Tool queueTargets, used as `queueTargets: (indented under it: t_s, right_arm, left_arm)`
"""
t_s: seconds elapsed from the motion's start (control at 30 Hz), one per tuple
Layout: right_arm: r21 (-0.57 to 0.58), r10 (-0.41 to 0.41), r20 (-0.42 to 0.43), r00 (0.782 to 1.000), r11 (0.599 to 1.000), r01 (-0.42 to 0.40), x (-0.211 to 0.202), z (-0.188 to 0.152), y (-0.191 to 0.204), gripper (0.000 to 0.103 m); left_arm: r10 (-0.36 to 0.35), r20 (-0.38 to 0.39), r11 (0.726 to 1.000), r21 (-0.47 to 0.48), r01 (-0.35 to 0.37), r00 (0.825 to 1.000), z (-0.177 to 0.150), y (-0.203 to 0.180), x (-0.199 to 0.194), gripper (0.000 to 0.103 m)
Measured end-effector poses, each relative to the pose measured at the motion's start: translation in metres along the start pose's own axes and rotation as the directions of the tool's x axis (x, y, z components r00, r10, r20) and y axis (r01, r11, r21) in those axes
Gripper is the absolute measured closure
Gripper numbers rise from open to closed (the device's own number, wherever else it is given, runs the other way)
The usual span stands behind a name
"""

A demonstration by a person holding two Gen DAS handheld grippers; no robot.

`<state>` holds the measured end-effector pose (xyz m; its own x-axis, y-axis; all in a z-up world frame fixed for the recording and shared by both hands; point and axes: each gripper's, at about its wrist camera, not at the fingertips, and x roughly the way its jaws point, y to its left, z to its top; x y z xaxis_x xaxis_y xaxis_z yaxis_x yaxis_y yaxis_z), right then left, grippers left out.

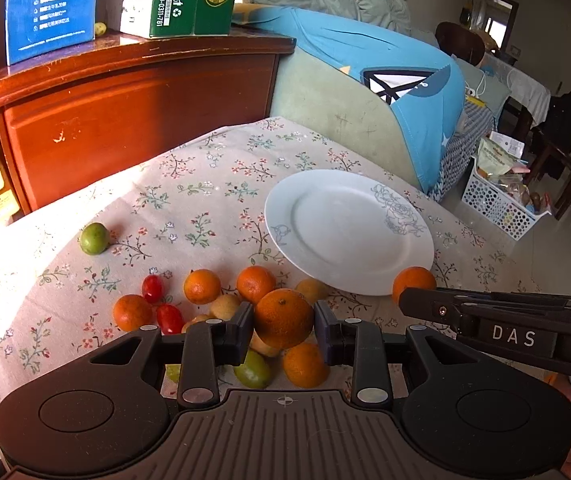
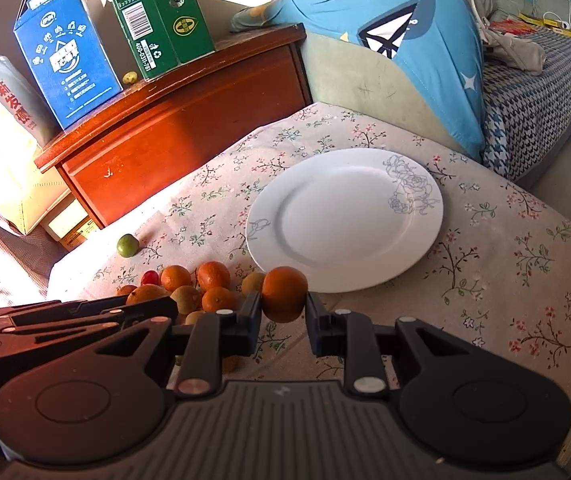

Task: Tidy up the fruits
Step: 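Carry both oranges onto the white plate and open both tools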

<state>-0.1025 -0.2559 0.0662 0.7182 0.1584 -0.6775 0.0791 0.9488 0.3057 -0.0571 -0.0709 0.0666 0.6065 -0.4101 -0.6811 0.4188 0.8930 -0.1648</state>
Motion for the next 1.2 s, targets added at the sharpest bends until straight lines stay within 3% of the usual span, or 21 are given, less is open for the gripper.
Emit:
queueTargets:
  t_s: [0.3, 0.7, 1.2]
  right_arm:
    - [-0.011, -0.001, 0.016, 1.0, 1.0, 0.002, 0.004, 0.028, -0.008, 0.079]
    - [0.058, -0.076, 0.003, 0.997, 0.995, 0.076, 0.027, 0.048, -0.034, 0.079]
    - [0.166, -0.106, -0.05, 0.993, 0.98, 0.112, 0.065, 0.064, -0.059, 0.079]
  left_arm:
    - [0.02, -0.012, 0.998, 0.053, -0.02, 1.0, 0.027, -0.007, 0.022, 0.073]
    - [0.035, -0.031, 0.99, 0.135, -0.03, 0.999, 0.058, -0.021, 0.066, 0.073]
    - [0.002, -0.1, 0.985, 0.171, 0.015, 0.995, 0.071, -0.03, 0.119, 0.073]
